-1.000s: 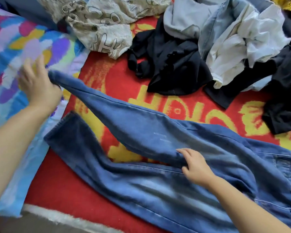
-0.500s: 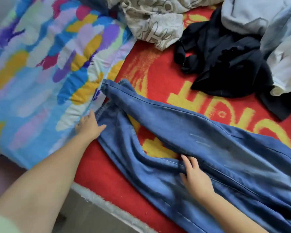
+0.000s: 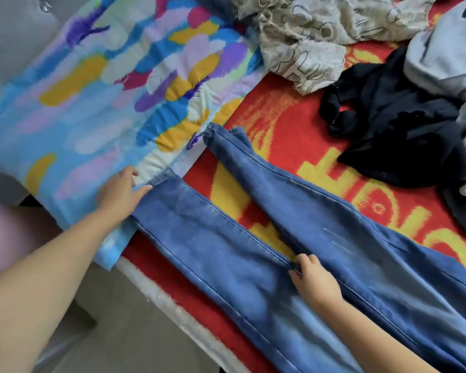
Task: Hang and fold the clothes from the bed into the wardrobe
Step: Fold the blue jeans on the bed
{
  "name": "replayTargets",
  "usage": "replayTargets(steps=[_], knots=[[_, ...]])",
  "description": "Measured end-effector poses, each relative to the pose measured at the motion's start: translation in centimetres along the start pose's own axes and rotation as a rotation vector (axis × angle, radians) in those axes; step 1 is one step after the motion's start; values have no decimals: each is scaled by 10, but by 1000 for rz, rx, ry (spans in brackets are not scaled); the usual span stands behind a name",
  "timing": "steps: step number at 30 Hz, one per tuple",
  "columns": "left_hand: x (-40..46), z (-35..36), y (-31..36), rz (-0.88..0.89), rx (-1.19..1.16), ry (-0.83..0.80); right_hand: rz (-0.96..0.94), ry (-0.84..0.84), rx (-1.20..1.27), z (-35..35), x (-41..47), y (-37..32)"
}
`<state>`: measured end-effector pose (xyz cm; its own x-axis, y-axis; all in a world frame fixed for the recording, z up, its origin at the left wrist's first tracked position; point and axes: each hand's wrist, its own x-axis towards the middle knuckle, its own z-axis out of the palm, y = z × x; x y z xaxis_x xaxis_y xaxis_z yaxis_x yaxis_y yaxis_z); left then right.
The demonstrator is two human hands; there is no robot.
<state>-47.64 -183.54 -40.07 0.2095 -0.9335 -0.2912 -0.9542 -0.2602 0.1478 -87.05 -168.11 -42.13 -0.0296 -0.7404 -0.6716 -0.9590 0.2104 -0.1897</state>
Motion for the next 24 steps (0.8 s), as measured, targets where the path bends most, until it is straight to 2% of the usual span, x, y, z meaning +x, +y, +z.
replayTargets(steps=[3, 5, 6, 8, 11, 14, 16, 18, 19, 21, 24], knots=[[12, 20, 31, 107, -51, 27, -80, 172, 72, -11, 13, -13], [22, 34, 71, 194, -160, -14, -100, 272, 146, -27, 25, -15], [29, 40, 92, 181, -227, -65, -114, 289, 151, -34, 32, -14], [46, 47, 130, 32, -387, -145, -160, 256, 68, -42, 46, -8], [77, 51, 166, -160, -660, -154, -186, 230, -45, -52, 64, -1], [94, 45, 173, -87, -756, -241, -44, 377, 48, -67, 85, 8], [96, 34, 167, 66, -668, -178, 179, 294, 80, -82, 98, 21], [92, 16, 158, 220, -540, -23, 281, 117, 31, -95, 103, 36], [88, 4, 152, 298, -505, 57, 235, 77, 49, -100, 101, 43], [80, -25, 140, 449, -468, 223, 40, 122, 209, -108, 92, 52], [91, -62, 129, 512, -420, 310, -52, 346, 368, -117, 78, 57]])
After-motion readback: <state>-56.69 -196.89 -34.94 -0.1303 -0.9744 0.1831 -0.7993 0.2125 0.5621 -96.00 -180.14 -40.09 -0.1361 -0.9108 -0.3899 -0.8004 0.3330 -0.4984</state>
